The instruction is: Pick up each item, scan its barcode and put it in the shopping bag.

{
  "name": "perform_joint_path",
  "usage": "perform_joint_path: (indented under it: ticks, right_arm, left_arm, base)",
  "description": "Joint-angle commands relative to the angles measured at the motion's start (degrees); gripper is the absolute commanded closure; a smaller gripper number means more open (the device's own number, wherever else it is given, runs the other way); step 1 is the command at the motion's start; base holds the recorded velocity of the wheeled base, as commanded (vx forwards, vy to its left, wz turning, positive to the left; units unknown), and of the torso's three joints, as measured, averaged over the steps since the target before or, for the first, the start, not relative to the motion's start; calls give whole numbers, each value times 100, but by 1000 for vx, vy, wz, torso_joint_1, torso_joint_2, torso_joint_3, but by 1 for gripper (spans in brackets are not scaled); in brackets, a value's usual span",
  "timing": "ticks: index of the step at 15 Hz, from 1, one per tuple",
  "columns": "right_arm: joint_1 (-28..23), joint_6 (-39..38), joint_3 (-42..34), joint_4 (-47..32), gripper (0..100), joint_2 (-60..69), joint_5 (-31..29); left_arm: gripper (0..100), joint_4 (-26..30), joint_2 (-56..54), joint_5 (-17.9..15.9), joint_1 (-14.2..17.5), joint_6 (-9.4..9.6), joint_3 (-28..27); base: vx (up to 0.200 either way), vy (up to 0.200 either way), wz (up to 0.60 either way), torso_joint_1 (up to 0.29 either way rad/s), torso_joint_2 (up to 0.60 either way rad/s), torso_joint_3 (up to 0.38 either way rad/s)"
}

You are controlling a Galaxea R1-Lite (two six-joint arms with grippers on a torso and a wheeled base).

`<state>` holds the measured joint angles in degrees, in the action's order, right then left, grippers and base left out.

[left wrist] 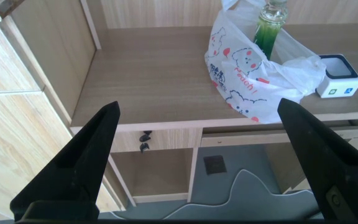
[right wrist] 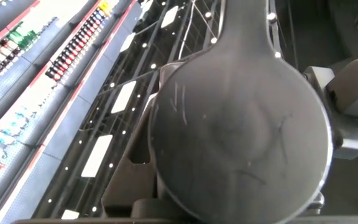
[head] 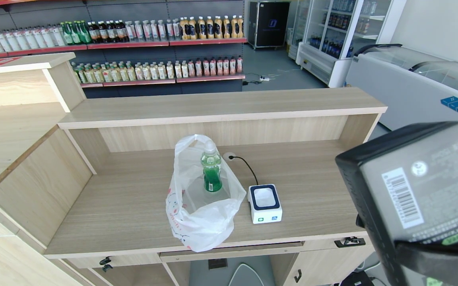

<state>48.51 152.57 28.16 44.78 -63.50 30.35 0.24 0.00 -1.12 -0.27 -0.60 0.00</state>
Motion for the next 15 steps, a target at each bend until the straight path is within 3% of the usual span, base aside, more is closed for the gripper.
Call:
perform_joint_path:
  ticks: [1,4,6,8,9,10,11,13,15]
  right_arm:
    - [1,-16,14,-13,100,-4,6]
    - [-25,-139,14,-13,100,-22,6]
    - [-298,-930,146,40,100,31,-38]
    - [-1326,-3673,-30,-303,100,233,-785]
    - [-1695,-4666,-74,-610,100,356,-1199]
    - [-2267,-6133,-56,-1340,100,497,-1787]
    - [-2609,-7417,-39,-1858,100,541,-2016]
    - [-3567,-8700,-153,-2008,100,602,-2244]
    - [-4060,-8981,-302,-2175,100,664,-2042]
  left_arm:
    - [0,2,9,-2,0,-2,0]
    - [0,2,0,-2,0,-2,0]
    - [0,2,9,-2,0,-2,0]
    - [0,2,9,-2,0,-2,0]
    - [0,2,9,-2,0,-2,0]
    - [0,2,9,-2,0,-2,0]
    - [0,2,9,-2,0,-2,0]
    - [0,2,9,-2,0,-2,0]
    - [0,-7,9,-2,0,-2,0]
  base:
    - [0,0,0,0,0,0]
    - [0,0,0,0,0,0]
    - [0,0,0,0,0,0]
    - [0,0,0,0,0,0]
    - [0,0,0,0,0,0]
    - [0,0,0,0,0,0]
    - [0,0,0,0,0,0]
    - [0,0,0,0,0,0]
    - [0,0,0,0,0,0]
